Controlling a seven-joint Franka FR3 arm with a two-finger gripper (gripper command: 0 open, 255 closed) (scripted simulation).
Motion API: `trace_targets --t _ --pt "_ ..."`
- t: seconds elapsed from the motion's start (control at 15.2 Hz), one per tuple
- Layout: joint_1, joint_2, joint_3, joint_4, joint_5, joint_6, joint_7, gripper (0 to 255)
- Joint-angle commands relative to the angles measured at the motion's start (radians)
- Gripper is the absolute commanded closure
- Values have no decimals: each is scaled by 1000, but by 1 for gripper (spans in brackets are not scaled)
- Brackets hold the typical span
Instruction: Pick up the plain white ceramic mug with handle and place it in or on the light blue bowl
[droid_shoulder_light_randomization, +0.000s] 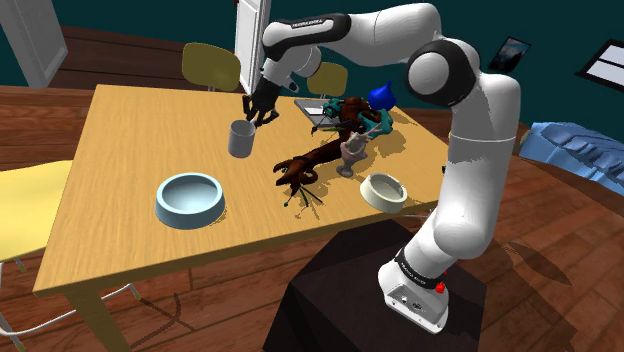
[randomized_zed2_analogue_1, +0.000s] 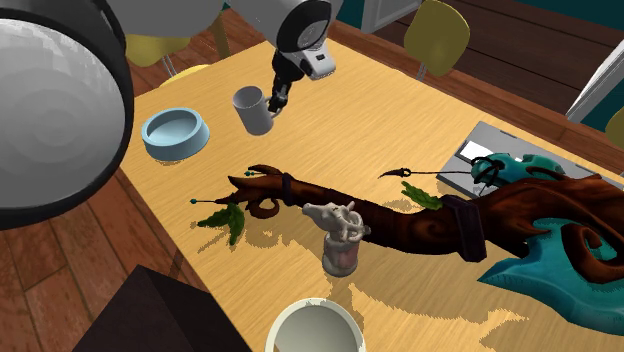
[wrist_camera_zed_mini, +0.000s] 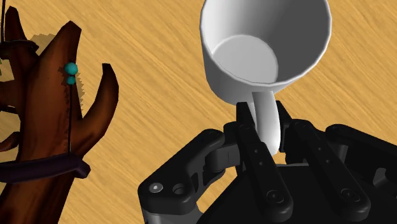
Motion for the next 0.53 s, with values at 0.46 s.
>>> trace_targets --t 0.46 --pt "0 -46 -6 52 -19 -89 43 255"
